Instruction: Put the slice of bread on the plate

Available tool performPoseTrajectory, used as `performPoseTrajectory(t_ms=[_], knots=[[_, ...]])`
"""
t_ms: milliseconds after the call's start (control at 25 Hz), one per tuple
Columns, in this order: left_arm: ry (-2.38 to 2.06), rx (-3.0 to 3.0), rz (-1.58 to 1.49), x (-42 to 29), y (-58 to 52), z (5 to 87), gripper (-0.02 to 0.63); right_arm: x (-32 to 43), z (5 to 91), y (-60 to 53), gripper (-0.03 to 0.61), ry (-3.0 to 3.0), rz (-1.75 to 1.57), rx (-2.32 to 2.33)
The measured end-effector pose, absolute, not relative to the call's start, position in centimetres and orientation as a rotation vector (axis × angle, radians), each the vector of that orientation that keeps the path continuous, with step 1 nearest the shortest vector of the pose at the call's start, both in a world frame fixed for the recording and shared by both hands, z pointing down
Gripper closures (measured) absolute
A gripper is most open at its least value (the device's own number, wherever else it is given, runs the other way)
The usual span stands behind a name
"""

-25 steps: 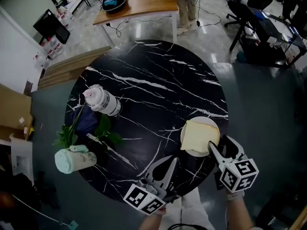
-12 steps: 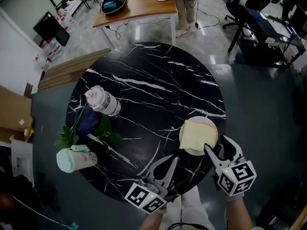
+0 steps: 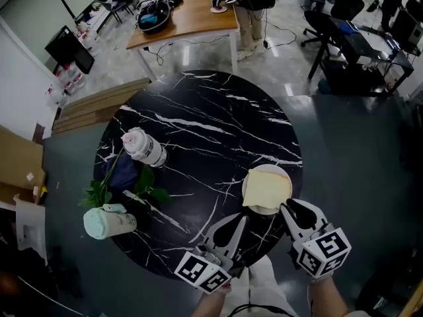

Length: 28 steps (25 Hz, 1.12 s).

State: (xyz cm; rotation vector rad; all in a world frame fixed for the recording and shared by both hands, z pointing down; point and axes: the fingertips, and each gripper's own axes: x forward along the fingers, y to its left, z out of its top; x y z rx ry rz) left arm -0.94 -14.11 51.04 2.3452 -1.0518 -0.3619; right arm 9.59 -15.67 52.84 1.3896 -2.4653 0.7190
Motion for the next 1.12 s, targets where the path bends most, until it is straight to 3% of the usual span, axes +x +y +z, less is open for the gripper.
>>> performPoseTrajectory(t_ms=[280, 1120], knots=[[-1.016, 2.377, -0.328, 0.0, -13.3, 49.6, 0.606, 9.3, 51.4, -13.7, 0.549, -2.462, 0.749, 1.361], [-0.975, 2.417, -0.241, 1.6, -10.7, 45.6, 0.606, 6.7, 47.2, -8.5, 0.569, -2.485, 0.736, 1.236]])
